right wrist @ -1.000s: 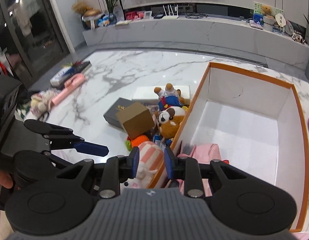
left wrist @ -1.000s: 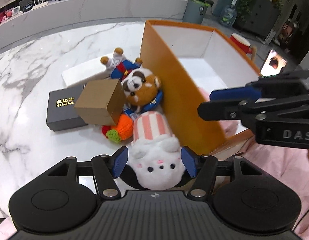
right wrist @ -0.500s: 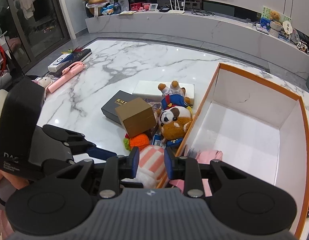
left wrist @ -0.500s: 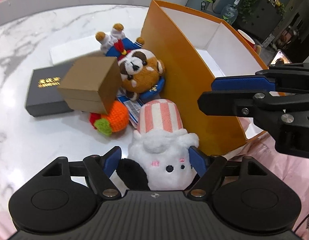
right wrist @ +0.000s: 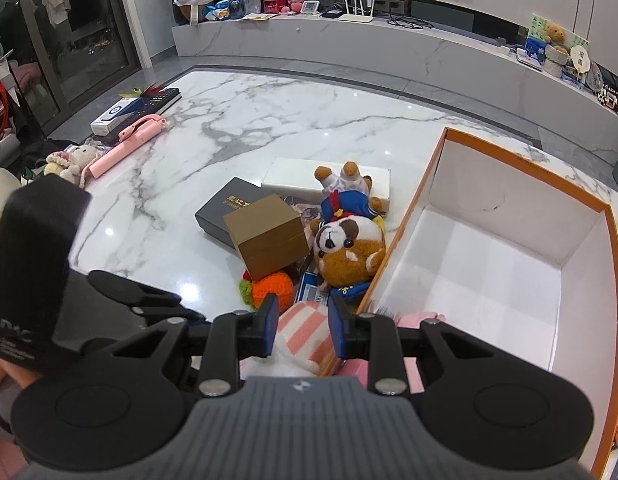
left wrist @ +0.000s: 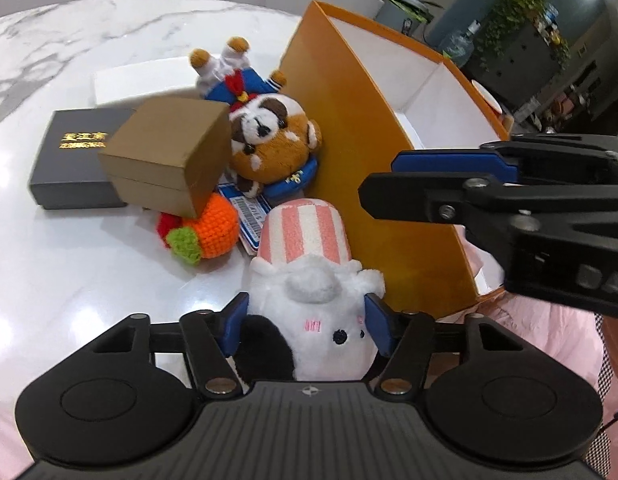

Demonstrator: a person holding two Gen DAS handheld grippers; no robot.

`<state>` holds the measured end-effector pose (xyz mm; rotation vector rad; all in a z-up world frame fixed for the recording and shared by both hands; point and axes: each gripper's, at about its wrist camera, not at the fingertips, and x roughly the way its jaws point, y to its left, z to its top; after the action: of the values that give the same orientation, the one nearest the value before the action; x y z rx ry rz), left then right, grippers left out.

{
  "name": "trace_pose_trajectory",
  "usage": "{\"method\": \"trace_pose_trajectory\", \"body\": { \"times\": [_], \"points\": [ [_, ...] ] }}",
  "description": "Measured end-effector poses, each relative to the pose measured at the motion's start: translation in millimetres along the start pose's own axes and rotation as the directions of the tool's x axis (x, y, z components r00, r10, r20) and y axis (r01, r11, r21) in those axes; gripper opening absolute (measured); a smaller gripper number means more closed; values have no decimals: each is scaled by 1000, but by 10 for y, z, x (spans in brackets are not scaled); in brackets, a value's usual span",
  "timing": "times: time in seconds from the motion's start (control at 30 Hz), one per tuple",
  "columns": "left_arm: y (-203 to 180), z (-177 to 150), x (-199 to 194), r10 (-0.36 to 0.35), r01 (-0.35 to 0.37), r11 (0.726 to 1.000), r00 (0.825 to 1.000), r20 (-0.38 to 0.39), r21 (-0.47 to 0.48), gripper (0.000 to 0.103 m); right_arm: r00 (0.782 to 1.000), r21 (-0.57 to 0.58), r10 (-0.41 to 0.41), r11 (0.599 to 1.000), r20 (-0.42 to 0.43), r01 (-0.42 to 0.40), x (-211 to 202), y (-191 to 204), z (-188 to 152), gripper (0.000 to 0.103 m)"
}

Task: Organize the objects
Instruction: 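Grasp the white striped-hat plush with left tool while right grasps teddy bear, then carry both plush toys over the shoebox and lower them inside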

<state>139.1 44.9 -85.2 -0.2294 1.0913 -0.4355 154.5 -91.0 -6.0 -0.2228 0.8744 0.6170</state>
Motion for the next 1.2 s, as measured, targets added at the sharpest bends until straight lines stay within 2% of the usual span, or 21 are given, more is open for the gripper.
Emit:
{"method": "trace_pose_trajectory", "body": {
  "times": [0.2,0.27,0.3,0.33,0.37,0.5,0.67,0.73,0.9,0.93,1.07,1.2],
  "points": [
    [87,-6,-545,35,-34,999,992,124,-9,68,1000,-76,-20,997,-3,20,38,9,142,30],
    [115,34,-747,54,-52,999,984,171,-11,68,1000,-107,-25,994,-6,25,57,9,214,35],
    [135,52,-848,65,-64,998,979,195,-11,68,1000,-127,-29,991,-7,28,76,13,253,46],
    [150,76,-930,78,-78,997,973,215,-12,68,999,-157,-37,987,-9,35,106,29,296,51],
    [170,103,-998,96,-95,995,967,234,-15,68,999,-185,-49,982,-11,46,138,49,329,51],
    [244,223,-1115,180,-179,983,940,288,-30,68,993,-312,-103,947,-54,81,371,152,478,51],
    [317,383,-1075,219,-217,975,922,318,-45,68,977,-431,-167,897,-132,95,777,243,637,54],
    [332,435,-1065,217,-214,976,920,327,-46,68,965,-472,-206,875,-164,106,947,256,676,60],
    [458,469,-1071,209,-202,978,921,328,-55,68,934,-544,-264,833,-239,96,1259,246,728,62],
    [475,460,-1084,208,-200,978,922,328,-57,68,929,-548,-269,832,-255,90,1305,237,734,65],
    [515,495,-1068,204,-195,979,923,326,-60,68,918,-540,-265,839,-296,68,1431,216,766,66],
    [528,516,-1052,198,-189,980,924,328,-57,68,911,-500,-248,865,-330,54,1482,187,803,59]
  ]
}}
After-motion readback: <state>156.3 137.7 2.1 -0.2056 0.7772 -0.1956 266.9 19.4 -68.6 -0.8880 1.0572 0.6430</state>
